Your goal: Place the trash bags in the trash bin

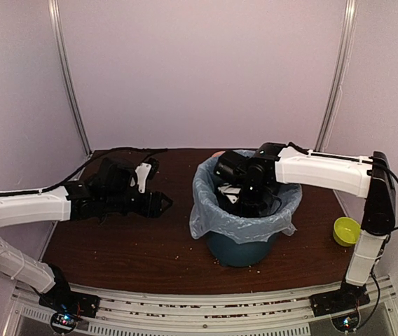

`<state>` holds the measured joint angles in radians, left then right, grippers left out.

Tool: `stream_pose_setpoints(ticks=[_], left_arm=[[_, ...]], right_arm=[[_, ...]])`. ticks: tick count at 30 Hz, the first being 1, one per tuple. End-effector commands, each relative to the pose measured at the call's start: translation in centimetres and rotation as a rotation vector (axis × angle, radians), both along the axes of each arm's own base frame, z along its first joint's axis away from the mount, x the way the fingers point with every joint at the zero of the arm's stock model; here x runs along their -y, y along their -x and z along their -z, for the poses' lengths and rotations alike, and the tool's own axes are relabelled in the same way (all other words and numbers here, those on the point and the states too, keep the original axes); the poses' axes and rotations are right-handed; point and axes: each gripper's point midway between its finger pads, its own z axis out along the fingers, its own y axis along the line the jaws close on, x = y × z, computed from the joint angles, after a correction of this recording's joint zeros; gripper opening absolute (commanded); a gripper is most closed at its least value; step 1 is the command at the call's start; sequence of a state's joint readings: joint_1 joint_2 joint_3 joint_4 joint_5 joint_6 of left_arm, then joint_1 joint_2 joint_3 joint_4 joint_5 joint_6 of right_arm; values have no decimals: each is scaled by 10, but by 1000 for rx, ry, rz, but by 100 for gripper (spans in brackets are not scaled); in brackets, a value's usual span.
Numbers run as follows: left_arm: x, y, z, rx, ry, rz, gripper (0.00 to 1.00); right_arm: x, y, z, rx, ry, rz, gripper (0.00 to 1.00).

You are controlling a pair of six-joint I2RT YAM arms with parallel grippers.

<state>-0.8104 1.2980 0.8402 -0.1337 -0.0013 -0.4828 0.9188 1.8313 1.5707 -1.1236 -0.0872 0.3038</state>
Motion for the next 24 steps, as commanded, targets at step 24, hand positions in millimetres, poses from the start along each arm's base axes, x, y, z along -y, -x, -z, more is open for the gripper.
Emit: stream_pose_setpoints(ticks=[24], left_arm=[[19, -30, -72, 150, 1, 23, 62]], right_arm=[[-7, -4, -97, 120, -173, 28, 0]])
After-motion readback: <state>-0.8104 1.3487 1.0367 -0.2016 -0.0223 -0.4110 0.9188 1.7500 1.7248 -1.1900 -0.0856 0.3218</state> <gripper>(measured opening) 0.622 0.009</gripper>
